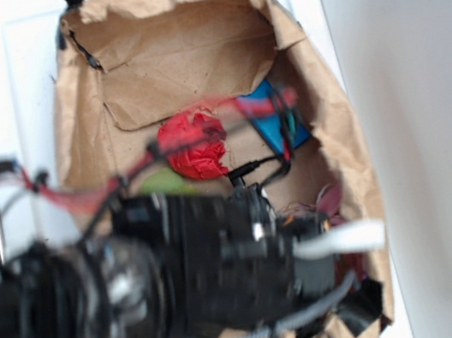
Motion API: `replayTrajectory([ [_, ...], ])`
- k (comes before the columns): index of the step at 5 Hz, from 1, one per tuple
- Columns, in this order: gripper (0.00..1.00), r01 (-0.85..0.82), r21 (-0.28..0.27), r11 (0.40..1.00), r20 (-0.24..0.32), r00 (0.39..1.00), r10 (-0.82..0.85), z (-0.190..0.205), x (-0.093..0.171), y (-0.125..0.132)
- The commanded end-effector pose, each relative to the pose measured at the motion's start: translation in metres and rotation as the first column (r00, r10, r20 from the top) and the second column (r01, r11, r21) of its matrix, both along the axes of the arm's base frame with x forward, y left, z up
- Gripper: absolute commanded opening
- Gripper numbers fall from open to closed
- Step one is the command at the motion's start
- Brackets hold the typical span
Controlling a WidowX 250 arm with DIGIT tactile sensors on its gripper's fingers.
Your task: Grab the pink bunny.
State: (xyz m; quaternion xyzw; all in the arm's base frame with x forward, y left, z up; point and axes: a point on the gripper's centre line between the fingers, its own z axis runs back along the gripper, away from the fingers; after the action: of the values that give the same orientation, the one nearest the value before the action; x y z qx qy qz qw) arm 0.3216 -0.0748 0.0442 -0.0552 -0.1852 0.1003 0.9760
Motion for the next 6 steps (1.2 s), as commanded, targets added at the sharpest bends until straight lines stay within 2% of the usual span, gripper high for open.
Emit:
replayTrajectory([
  [1,0.00,0.016,-0.007,1.000,0.015,1.000,-0.016,0.014,0.012,-0.003],
  [2,0.00,0.011,-0.038,0.999,-0.003,1.000,-0.011,0.036,0.014,0.011],
  [3,0.00,0.024,-0.069,0.997,-0.005,1.000,-0.025,0.065,0.006,0.038],
  [4,0.00,0.037,-0.089,0.995,0.006,0.999,-0.037,0.089,-0.006,0.073],
  [5,0.00,0.037,-0.086,0.996,0.046,0.998,-0.033,0.121,-0.023,0.099],
  [6,0.00,0.038,-0.099,0.994,0.046,0.998,-0.034,0.155,-0.039,0.112],
])
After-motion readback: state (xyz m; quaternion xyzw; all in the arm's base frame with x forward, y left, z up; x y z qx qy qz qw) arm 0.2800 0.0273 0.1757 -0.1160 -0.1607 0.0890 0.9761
